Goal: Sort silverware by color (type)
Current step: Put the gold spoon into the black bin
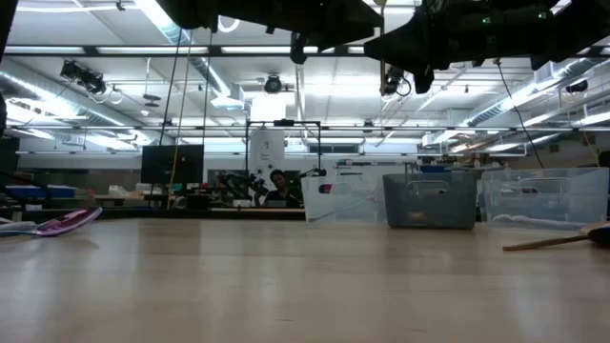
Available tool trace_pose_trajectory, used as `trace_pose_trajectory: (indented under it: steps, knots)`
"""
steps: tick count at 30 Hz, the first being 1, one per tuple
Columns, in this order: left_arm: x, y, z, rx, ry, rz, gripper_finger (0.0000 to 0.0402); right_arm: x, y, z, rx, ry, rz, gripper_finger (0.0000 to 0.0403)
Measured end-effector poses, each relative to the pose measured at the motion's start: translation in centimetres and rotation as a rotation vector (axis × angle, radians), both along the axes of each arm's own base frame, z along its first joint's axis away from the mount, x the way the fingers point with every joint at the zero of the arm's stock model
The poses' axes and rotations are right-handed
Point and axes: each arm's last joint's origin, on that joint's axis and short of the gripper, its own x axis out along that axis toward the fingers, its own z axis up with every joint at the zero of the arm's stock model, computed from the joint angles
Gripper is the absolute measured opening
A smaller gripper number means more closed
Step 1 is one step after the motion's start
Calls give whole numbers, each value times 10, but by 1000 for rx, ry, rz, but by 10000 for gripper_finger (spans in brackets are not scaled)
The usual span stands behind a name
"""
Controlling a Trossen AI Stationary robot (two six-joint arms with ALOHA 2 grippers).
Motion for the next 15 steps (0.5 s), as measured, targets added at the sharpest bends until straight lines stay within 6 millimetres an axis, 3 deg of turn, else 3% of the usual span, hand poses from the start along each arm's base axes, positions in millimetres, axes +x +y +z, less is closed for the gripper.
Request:
trace_pose_trajectory:
  steps: [3,7,15]
  knots:
    - [-8,1,8,3,44,12,155,-3,-2,2,-1,5,-62,24]
    - [-18,3,19,-16,81,27,170,-4,-11,0,21,24,-197,31]
    - [-22,4,5,-3,254,34,171,-9,-50,-15,130,131,-456,30]
